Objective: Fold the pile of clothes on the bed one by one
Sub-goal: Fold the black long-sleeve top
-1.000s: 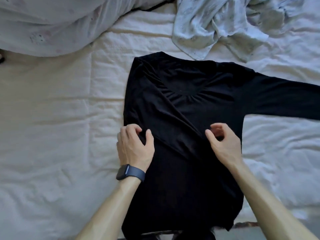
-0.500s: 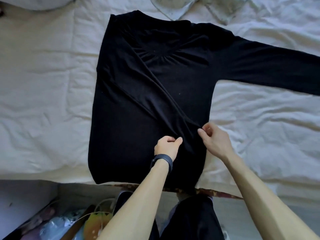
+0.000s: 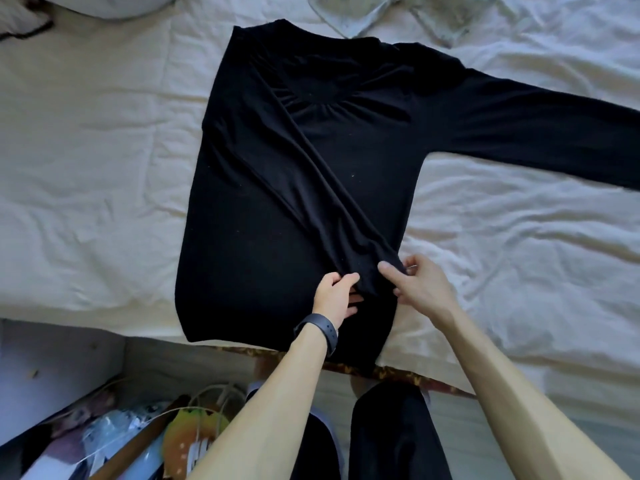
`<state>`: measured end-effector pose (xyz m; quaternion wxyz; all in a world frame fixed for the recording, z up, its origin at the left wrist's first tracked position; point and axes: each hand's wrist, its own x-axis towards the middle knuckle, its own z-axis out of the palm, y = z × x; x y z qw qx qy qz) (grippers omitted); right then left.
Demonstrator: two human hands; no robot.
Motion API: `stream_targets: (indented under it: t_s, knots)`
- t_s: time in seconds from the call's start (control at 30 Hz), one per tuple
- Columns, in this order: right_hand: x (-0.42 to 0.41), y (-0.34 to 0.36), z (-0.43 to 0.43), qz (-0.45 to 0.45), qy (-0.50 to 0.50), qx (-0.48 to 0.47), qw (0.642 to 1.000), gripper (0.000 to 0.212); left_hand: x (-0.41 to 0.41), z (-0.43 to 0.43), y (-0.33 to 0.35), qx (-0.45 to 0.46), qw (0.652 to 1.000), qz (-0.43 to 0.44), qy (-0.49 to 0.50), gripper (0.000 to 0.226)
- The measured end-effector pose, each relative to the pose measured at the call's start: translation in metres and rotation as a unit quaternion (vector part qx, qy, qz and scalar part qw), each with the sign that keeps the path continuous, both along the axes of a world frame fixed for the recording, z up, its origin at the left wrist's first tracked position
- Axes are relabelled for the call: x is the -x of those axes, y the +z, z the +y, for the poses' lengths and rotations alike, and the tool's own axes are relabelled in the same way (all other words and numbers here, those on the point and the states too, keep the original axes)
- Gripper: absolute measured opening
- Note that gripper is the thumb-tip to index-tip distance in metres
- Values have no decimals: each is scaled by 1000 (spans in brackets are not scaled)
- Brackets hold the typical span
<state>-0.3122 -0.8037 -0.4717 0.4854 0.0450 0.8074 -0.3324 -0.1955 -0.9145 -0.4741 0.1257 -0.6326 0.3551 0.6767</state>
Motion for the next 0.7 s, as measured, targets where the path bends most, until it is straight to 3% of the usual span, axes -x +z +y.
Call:
stream_targets:
  t_s: [0.1, 0.27, 0.43, 0.7]
  knots:
    - [-3, -4, 7, 5, -17, -9, 1000, 25, 0, 8, -2, -11, 999, 21, -48, 14]
    - [4, -10, 22, -42, -68, 19, 997, 27, -11, 8, -5, -43, 997, 60, -15, 20]
    - [-3, -1, 18, 52, -21, -18, 998, 19, -13, 17, -5, -26, 998, 45, -35, 33]
    - [3, 1, 20, -1, -2, 34, 999, 22, -4, 24, 2, -63, 997, 23, 43, 20]
